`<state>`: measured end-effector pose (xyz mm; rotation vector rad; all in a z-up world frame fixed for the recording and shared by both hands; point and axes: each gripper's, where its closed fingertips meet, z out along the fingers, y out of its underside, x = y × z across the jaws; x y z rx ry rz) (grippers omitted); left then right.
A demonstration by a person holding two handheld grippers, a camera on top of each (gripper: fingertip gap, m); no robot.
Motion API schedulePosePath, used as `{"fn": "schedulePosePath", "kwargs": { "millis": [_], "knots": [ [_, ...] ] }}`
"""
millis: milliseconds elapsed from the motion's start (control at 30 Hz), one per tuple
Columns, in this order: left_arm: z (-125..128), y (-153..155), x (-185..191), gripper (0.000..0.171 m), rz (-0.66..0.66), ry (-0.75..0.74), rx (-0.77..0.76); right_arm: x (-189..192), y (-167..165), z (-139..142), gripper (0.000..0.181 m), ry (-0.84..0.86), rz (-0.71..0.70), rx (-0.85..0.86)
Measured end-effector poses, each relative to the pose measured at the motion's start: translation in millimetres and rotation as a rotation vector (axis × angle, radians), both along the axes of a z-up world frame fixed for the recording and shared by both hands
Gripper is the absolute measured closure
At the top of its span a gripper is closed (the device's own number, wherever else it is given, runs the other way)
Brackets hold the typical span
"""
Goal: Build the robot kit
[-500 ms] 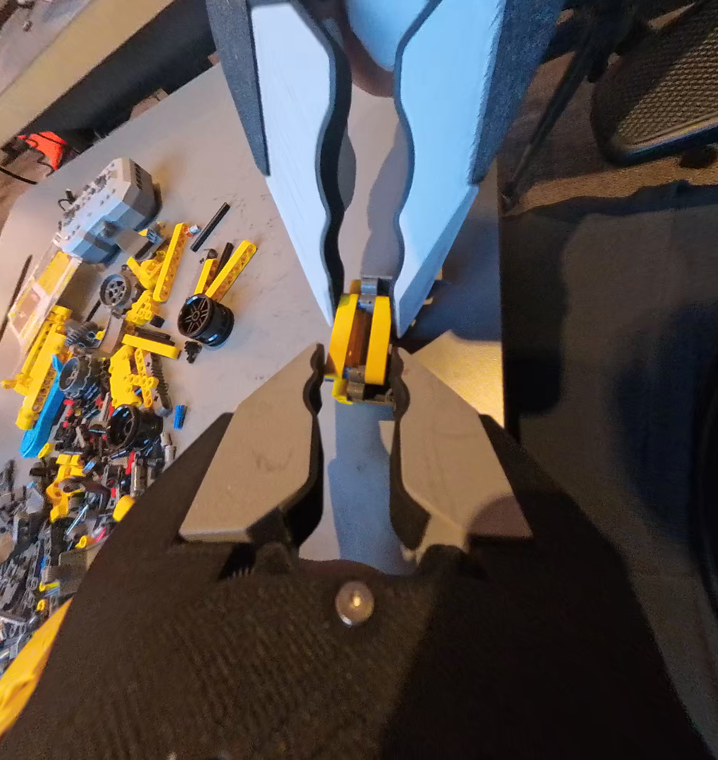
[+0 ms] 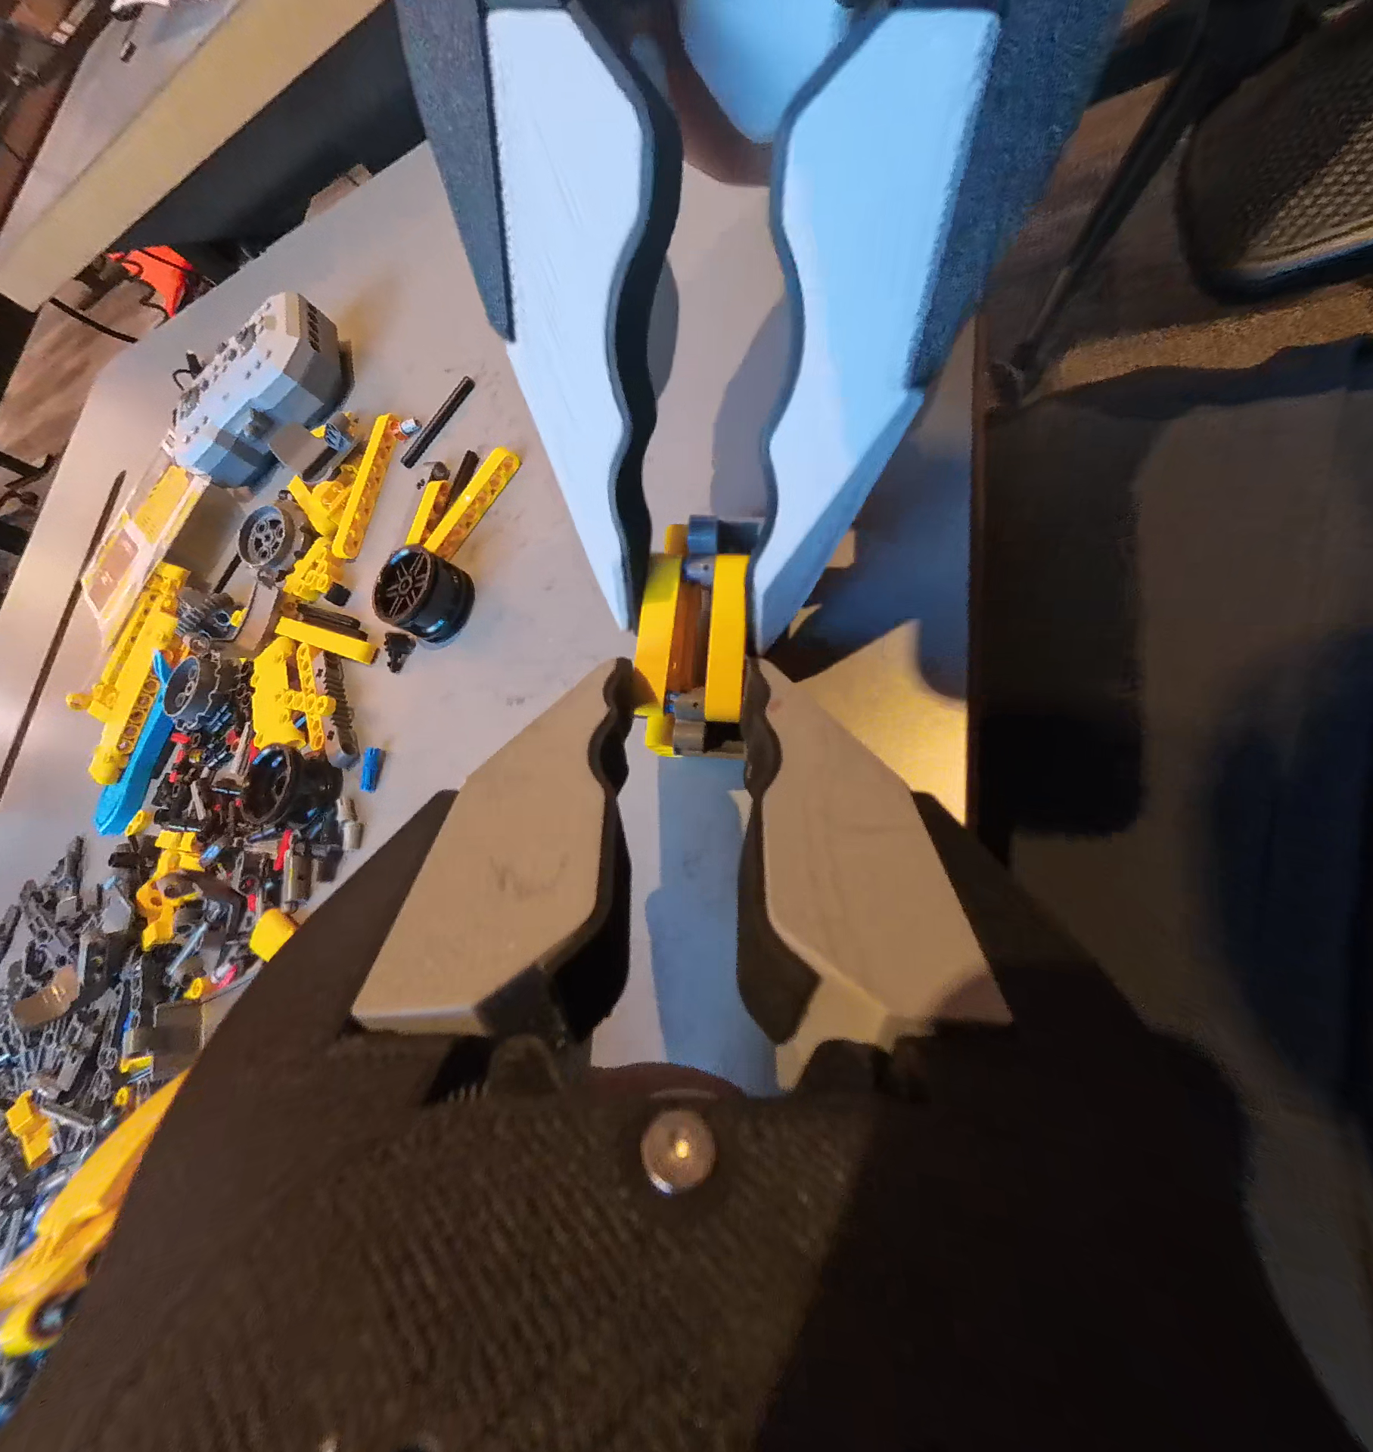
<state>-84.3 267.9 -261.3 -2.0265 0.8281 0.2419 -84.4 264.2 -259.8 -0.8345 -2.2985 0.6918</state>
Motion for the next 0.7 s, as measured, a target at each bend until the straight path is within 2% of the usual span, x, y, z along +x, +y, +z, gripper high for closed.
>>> {"fn": "schedulePosePath", "kwargs": {
  "millis": [67,200,267,333,467,567,600,633,700],
  "knots": [
    [0.6,3.2,-0.4,0.145,-0.003,-0.021,0.004,-0.7,3.4,1.5,0.155,0.024,0.010,0.051],
    [9.6,1.9,1.1,0.143,-0.008,-0.042,0.058,3.1,9.7,3.1,0.156,0.029,-0.004,-0.013],
    [9.1,-1.7,-0.4,0.135,0.002,-0.011,0.071,5.0,9.9,3.3,0.156,0.052,0.001,-0.041],
    [6.4,-4.1,2.6,0.144,-0.020,0.018,0.071,5.9,6.9,3.6,0.156,0.094,0.022,-0.050],
    [7.6,-0.4,0.9,0.149,-0.026,0.030,0.072,6.4,11.4,-0.2,0.155,0.118,0.026,-0.050],
    [7.2,-0.2,1.9,0.149,-0.035,0.027,0.064,6.9,12.7,3.0,0.145,0.108,0.014,-0.078],
    [6.3,-0.3,1.7,0.157,-0.034,0.029,0.061,6.1,11.8,7.1,0.145,0.124,0.020,-0.070],
    [6.4,0.3,1.5,0.157,-0.032,0.030,0.067,5.4,10.1,11.2,0.145,0.140,0.029,-0.061],
    [6.3,1.4,2.0,0.157,-0.031,0.021,0.072,3.2,7.3,11.1,0.157,0.131,0.039,-0.046]
  ]
}}
